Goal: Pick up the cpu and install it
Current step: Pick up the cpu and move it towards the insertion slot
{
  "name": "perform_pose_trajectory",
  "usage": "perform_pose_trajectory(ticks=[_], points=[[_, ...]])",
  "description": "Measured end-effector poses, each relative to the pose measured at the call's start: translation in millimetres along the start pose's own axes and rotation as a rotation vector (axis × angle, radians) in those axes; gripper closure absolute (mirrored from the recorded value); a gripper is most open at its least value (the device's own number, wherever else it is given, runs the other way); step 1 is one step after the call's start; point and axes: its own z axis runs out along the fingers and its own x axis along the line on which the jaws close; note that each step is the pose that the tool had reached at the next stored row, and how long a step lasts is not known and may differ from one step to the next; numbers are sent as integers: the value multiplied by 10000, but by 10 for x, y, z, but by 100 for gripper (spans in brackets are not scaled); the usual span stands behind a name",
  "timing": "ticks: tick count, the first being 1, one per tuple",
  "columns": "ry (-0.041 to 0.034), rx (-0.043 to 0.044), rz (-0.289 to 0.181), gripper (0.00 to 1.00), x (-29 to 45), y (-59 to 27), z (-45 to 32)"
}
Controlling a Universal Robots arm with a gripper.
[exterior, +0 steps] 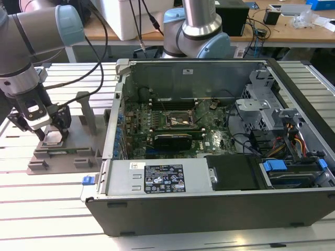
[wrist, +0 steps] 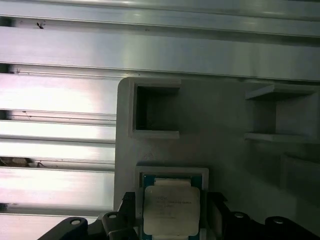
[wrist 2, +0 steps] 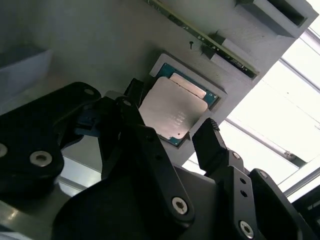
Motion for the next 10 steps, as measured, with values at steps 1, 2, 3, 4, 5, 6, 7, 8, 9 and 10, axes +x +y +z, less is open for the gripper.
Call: perform_pose_trajectory(ticks=[1,2,3,4,5,6,7,8,9,10], points=[[4,77,-2,33,1,0,3],[6,146,-4,33,1,0,5],[6,167,-5,33,0,0,7],[9,174,-7,33,1,-1,9],[9,174,-6,33,1,0,10],[7,174,-6,33,1,0,11],[7,174,-6,33,1,0,12],[7,174,-5,33,1,0,12],[8,174,-6,34,1,0,13],[8,174,-5,40,1,0,13]])
